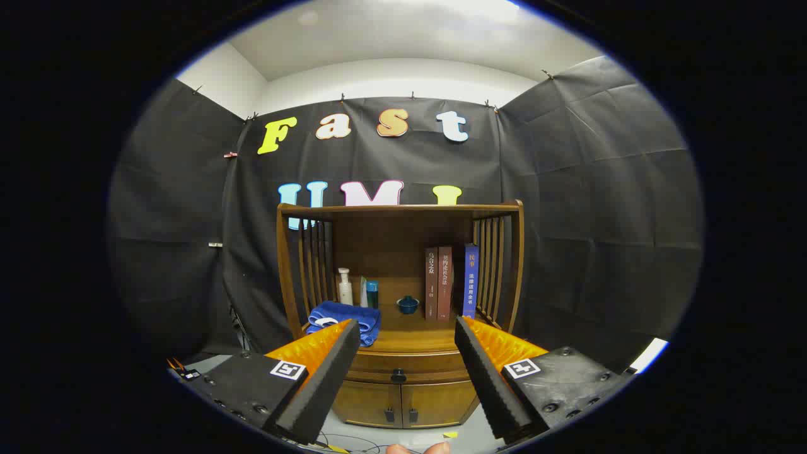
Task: Pull open the drawer, take out the items inside it, and place them on the countertop above the cabinet.
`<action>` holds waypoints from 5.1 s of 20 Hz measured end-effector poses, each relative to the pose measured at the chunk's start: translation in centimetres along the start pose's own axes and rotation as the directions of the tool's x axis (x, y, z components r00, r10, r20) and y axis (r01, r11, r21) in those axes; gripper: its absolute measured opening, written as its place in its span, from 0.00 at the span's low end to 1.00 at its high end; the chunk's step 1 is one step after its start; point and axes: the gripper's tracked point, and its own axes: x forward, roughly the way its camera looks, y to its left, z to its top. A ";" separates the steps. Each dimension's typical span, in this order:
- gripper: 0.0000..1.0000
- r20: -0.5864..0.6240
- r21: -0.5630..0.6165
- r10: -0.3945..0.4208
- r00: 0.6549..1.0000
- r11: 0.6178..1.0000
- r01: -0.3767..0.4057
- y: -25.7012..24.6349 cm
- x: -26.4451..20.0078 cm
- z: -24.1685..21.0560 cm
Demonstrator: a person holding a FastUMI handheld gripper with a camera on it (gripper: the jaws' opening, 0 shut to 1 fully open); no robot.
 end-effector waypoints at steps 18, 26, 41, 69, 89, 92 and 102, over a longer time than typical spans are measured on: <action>0.98 0.022 -0.015 0.018 1.000 1.000 -0.017 0.8 1.6 0.6; 0.98 0.040 -0.048 -0.025 0.999 0.998 0.027 -0.7 5.4 -10.4; 0.99 -0.125 -0.014 -0.042 0.991 0.999 0.041 0.4 19.7 -30.9; 0.33 -0.182 0.011 -0.055 0.982 0.998 0.058 1.4 11.2 -32.8; 0.37 -0.192 0.009 -0.031 0.981 0.999 0.033 1.2 5.3 -33.2; 0.60 -0.163 0.006 -0.037 0.986 0.999 0.039 0.7 4.6 -32.5; 0.97 -0.136 0.058 0.040 0.990 0.998 -0.032 0.6 1.4 -26.2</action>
